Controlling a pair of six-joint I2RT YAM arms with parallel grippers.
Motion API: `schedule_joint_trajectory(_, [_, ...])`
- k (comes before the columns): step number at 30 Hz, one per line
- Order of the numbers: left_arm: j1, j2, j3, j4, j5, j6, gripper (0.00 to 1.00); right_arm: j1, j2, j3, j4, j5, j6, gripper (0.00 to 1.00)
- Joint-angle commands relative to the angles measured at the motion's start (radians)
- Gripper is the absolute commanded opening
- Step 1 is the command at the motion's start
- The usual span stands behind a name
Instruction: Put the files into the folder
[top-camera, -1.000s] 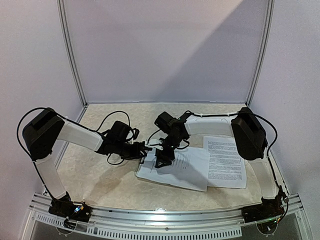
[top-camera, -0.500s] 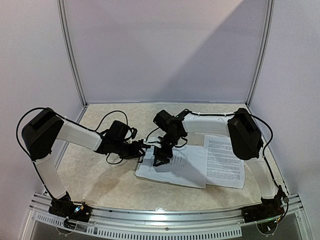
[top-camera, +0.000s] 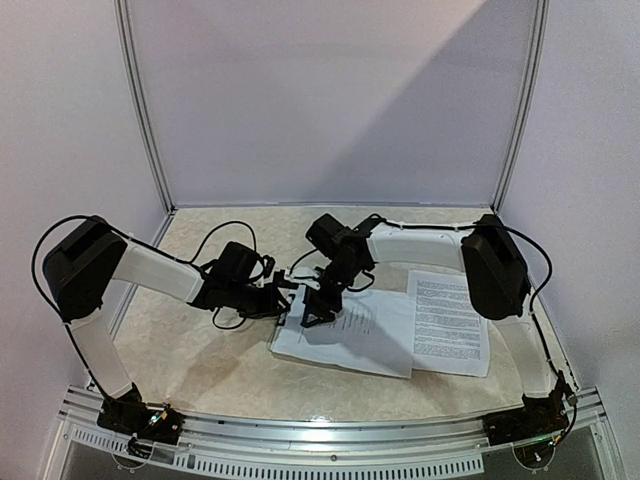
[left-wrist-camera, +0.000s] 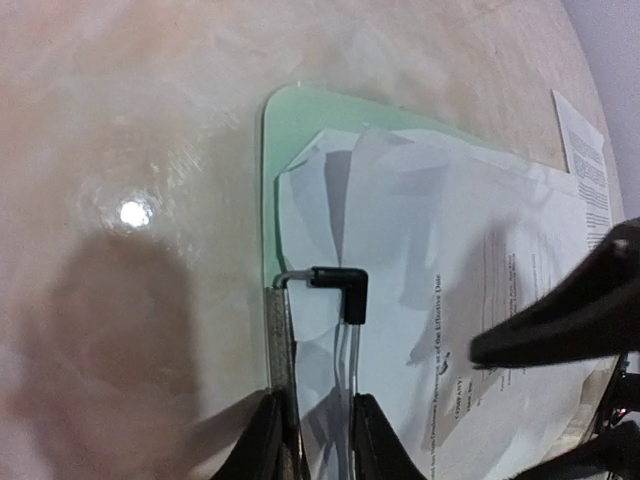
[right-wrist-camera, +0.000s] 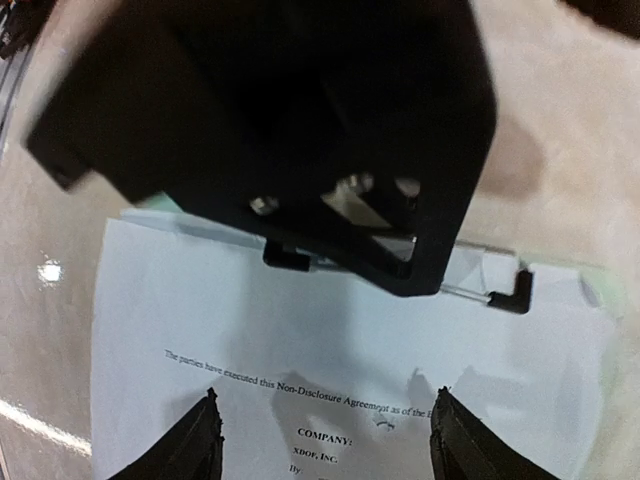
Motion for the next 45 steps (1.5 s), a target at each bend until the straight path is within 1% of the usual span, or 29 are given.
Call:
schedule_joint_trajectory(1, [-0.029, 0.04, -0.044, -0.174, 0.005, 0.026, 0.0, 0.011, -0.183, -0.063, 0.067, 0.024, 0.014, 0.71])
schedule_joint_trajectory(4, [-0.029, 0.039, -0.041, -0.177, 0.006, 0.025, 0.0, -0.002, -0.272, -0.174, 0.059, 0.042, 0.016, 0.72])
schedule_joint_trajectory(6, [-0.029, 0.039, -0.039, -0.178, 0.006, 0.025, 0.0, -0.012, -0.361, -0.296, 0.066, 0.063, 0.015, 0.72])
schedule_joint_trajectory(9, [-0.029, 0.04, -0.036, -0.18, 0.006, 0.025, 0.0, -0.03, -0.464, -0.495, 0.086, 0.165, -0.001, 0.71])
schedule_joint_trajectory(11, [-0.029, 0.039, -0.036, -0.18, 0.003, 0.026, 0.0, -0.066, -0.532, -0.611, 0.076, 0.208, 0.0, 0.68])
schedule_joint_trajectory(12, [-0.029, 0.038, -0.037, -0.18, 0.003, 0.025, 0.0, -0.096, -0.562, -0.655, 0.058, 0.216, 0.003, 0.64])
schedule_joint_trajectory(13, [-0.029, 0.036, -0.036, -0.181, 0.004, 0.025, 0.0, -0.129, -0.593, -0.692, 0.035, 0.216, 0.012, 0.56])
schedule_joint_trajectory(14, [-0.029, 0.034, -0.035, -0.182, 0.002, 0.024, 0.0, -0.211, -0.637, -0.749, -0.017, 0.215, 0.015, 0.39])
schedule_joint_trajectory(15, [-0.029, 0.033, -0.034, -0.182, 0.002, 0.026, 0.0, -0.241, -0.65, -0.768, -0.032, 0.223, 0.015, 0.31])
schedule_joint_trajectory(16, [-0.029, 0.034, -0.033, -0.183, 0.003, 0.025, 0.0, -0.271, -0.666, -0.789, -0.04, 0.254, 0.014, 0.24])
schedule_joint_trajectory(17, [-0.029, 0.034, -0.03, -0.185, 0.003, 0.026, 0.0, -0.281, -0.684, -0.806, -0.042, 0.284, 0.01, 0.2])
schedule_joint_trajectory(18, [-0.029, 0.033, -0.028, -0.187, 0.003, 0.027, 0.0, -0.283, -0.693, -0.828, -0.037, 0.322, 0.0, 0.18])
schedule_joint_trajectory(23, [-0.029, 0.011, -0.028, -0.2, -0.005, 0.027, 0.0, -0.284, -0.706, -0.893, -0.008, 0.481, -0.034, 0.16])
schedule_joint_trajectory(25, [-0.029, 0.003, -0.029, -0.209, -0.01, 0.028, 0.0, -0.286, -0.698, -0.904, -0.003, 0.5, -0.039, 0.16])
schedule_joint_trajectory(31, [-0.029, -0.005, -0.041, -0.199, -0.01, 0.019, 0.0, -0.286, -0.66, -0.927, 0.017, 0.466, -0.028, 0.18])
schedule_joint_trajectory(35, [-0.029, -0.007, -0.043, -0.2, -0.008, 0.015, 0.0, -0.285, -0.63, -0.904, 0.034, 0.393, -0.016, 0.19])
schedule_joint_trajectory(45, [-0.03, -0.017, -0.048, -0.199, -0.003, 0.004, 0.0, -0.207, -0.551, -0.83, 0.046, 0.367, 0.003, 0.22])
